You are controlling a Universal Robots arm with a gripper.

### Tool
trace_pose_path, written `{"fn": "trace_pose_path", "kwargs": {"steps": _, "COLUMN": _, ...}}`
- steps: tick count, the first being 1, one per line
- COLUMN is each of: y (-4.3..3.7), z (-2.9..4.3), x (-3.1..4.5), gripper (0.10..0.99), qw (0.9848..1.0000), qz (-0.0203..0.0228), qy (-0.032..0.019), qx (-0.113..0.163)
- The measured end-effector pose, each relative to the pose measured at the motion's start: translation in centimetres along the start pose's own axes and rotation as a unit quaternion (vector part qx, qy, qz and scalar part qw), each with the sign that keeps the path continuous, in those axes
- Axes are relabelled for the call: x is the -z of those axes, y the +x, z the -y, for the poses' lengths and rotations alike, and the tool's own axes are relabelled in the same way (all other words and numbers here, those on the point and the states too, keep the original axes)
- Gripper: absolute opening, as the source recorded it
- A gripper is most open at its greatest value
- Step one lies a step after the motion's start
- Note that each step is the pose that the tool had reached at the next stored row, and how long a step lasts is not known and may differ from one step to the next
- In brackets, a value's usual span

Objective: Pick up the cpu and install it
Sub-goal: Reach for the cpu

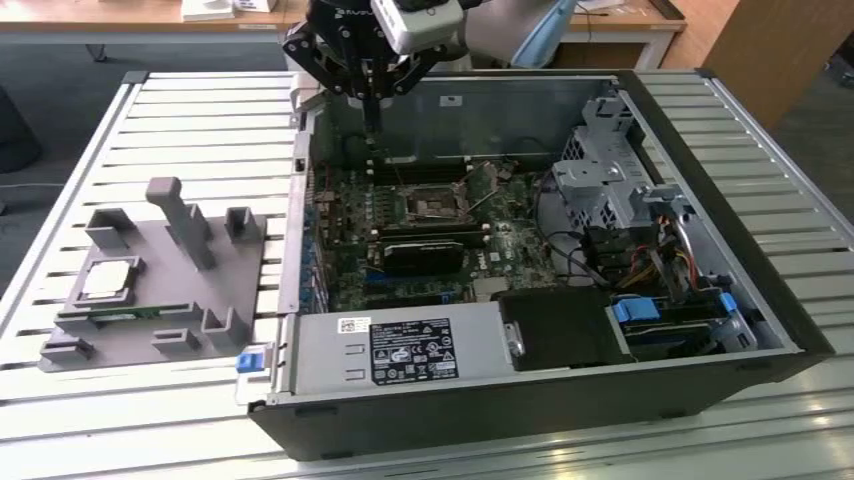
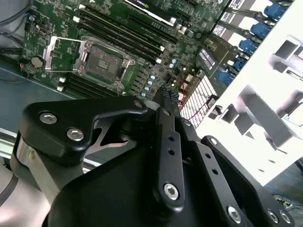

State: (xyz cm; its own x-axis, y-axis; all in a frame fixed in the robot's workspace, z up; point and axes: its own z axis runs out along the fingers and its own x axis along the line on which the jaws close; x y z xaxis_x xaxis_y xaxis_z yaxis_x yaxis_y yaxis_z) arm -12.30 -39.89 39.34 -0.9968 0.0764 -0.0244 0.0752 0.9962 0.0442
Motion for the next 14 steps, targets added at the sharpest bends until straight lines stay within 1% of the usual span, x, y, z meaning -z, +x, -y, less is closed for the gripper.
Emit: {"fn": "trace_pose_path", "kwargs": {"steps": 14, "y": 1.46, "z": 0.11, "x": 0.03, "gripper": 0.106, "qw": 1.0000, "qz": 0.0000, "qy": -0.0001, "qx": 0.000}}
